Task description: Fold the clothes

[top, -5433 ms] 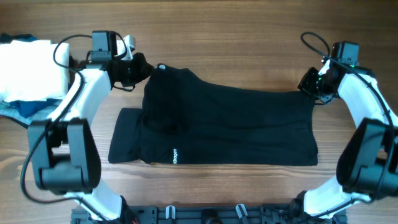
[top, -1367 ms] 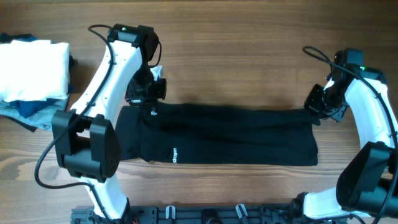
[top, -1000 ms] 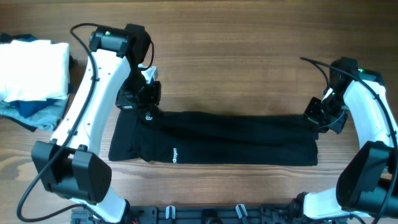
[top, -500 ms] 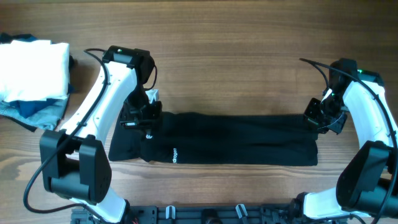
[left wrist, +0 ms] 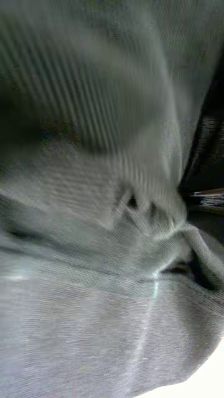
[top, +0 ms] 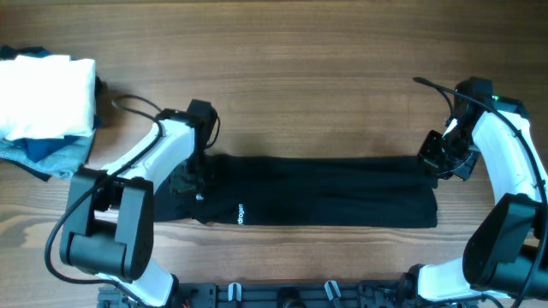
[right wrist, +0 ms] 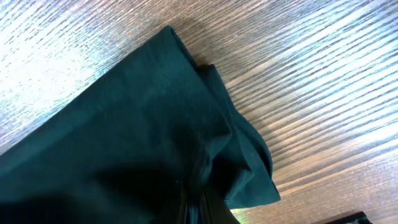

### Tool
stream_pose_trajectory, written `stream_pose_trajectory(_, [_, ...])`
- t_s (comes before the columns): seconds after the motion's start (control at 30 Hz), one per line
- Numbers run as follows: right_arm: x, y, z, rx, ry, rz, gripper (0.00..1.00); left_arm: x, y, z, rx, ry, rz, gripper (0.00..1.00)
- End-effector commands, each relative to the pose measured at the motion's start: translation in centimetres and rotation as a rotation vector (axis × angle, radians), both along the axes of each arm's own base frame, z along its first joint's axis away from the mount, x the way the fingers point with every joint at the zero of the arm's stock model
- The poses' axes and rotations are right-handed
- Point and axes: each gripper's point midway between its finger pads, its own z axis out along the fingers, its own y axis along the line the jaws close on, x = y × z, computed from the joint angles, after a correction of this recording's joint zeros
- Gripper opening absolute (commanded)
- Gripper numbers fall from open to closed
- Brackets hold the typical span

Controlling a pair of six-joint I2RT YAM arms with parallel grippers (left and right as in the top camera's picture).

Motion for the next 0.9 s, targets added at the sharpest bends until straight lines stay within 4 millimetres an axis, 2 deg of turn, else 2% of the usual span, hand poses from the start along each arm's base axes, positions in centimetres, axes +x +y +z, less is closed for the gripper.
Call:
stream_pose_trajectory(0.0, [-0.7, -0.2, 0.0, -0.017, 0.014, 0.01, 0.08, -0.8, 1.1, -0.3, 0.056, 0.012, 0.017, 0.04])
stream_pose_trajectory(0.13, [-1.4, -0.1, -1.1, -0.013, 0.03, 0.01, 0.12, -0.3, 1.0, -0.5, 0.049, -0.011, 0.018, 0.06])
stream_pose_trajectory(0.2, [-1.0, -0.1, -1.1, -0.012, 0.013, 0.01, 0.13, -0.2, 1.0, -0.5, 0.049, -0.014, 0.018, 0.13])
stream_pose_trajectory(0.23, [-1.0, -0.1, -1.1, -0.014, 0.013, 0.01, 0.22, -0.2, 1.0, -0.5, 0.049, -0.013, 0.018, 0.18])
stream_pose_trajectory(0.27, [-1.1, -0.3, -1.1, -0.023, 0.017, 0.009, 0.26, -0.2, 1.0, -0.5, 0.049, -0.013, 0.017, 0.19])
stream_pose_trajectory(0.37, [-2.5, -1.2, -0.9, -0.094, 0.078, -0.057, 0.27, -0.3, 1.0, -0.5, 0.049, -0.012, 0.017, 0.3])
stream_pose_trajectory(0.43, [-3.1, -1.0, -0.8, -0.083, 0.104, -0.056, 0.28, -0.3, 1.0, -0.5, 0.049, -0.011, 0.017, 0.33])
stream_pose_trajectory(0.5, [-2.4, 0.8, -0.9, 0.035, 0.071, 0.015, 0.24, -0.3, 1.0, -0.4, 0.049, -0.01, 0.017, 0.34])
stream_pose_trajectory(0.53, [-1.3, 2.3, -0.7, 0.131, 0.011, 0.08, 0.24, 0.1, 0.9, 0.2, 0.046, -0.018, 0.015, 0.32])
stream_pose_trajectory(0.6, [0.0, 2.2, 0.0, 0.125, -0.038, 0.074, 0.23, 1.8, 0.6, 2.1, 0.029, -0.083, 0.02, 0.38])
stream_pose_trajectory(0.67, [1.5, 2.3, 1.7, 0.13, -0.132, 0.102, 0.25, 4.2, -1.0, 5.1, -0.059, -0.198, 0.031, 0.44])
stream_pose_trajectory(0.73, [3.0, 4.6, 3.6, 0.264, -0.278, 0.256, 0.31, 6.3, -3.8, 8.3, -0.229, -0.337, 0.035, 0.49])
stream_pose_trajectory(0.8, [3.2, 7.3, 4.3, 0.416, -0.351, 0.38, 0.33, 6.8, -5.8, 9.2, -0.347, -0.365, 0.031, 0.47])
stream_pose_trajectory(0.87, [2.8, 8.9, 4.1, 0.499, -0.375, 0.42, 0.34, 6.5, -6.9, 9.0, -0.403, -0.343, 0.026, 0.42])
